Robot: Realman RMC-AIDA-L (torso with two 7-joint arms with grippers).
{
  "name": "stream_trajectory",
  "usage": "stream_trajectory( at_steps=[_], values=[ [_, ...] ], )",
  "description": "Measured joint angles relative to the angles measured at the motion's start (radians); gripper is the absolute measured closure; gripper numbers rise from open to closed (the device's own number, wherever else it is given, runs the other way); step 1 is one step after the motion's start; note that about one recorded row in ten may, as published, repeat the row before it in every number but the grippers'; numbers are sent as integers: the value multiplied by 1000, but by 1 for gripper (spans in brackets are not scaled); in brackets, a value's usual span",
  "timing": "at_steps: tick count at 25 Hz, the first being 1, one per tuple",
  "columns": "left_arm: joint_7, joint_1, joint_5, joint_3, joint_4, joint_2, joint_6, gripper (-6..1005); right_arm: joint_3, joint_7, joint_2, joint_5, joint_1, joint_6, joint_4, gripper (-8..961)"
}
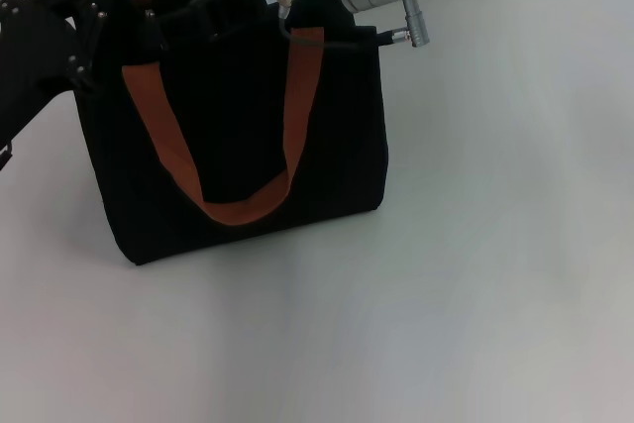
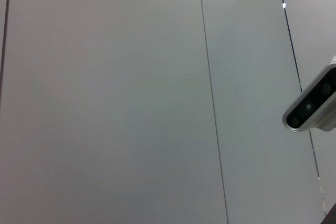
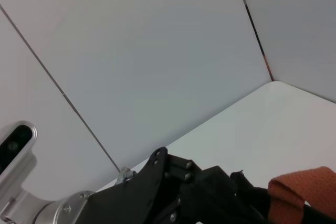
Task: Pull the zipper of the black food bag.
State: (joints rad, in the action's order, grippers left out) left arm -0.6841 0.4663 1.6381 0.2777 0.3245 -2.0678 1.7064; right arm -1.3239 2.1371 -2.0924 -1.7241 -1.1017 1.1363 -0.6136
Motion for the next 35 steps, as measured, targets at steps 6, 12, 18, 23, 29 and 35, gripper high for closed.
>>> stream_trajectory(
  at_steps=[6,12,18,23,29,35],
  values=[
    [0,-1,0,0,-1,0,9,975,-3,0,0,1,-5,0,5,559],
    [-1,-2,0,0,-2,0,10,975,-33,0,1,33,-5,10,1,566],
    [-2,-2,0,0,-3,0,12,975,-31,0,3,30,-1,-4,4,569],
    [-2,-4,-2,0,-4,0,7,976,-39,0,1,32,-4,29,1,568],
    [-2,-20,-20,-2,-4,1,5,975,-29,0,3,30,4,21,0,569],
    [-2,-27,-23,3,-10,2,10,976,-38,-1,0,33,1,3,-2,570]
  ],
)
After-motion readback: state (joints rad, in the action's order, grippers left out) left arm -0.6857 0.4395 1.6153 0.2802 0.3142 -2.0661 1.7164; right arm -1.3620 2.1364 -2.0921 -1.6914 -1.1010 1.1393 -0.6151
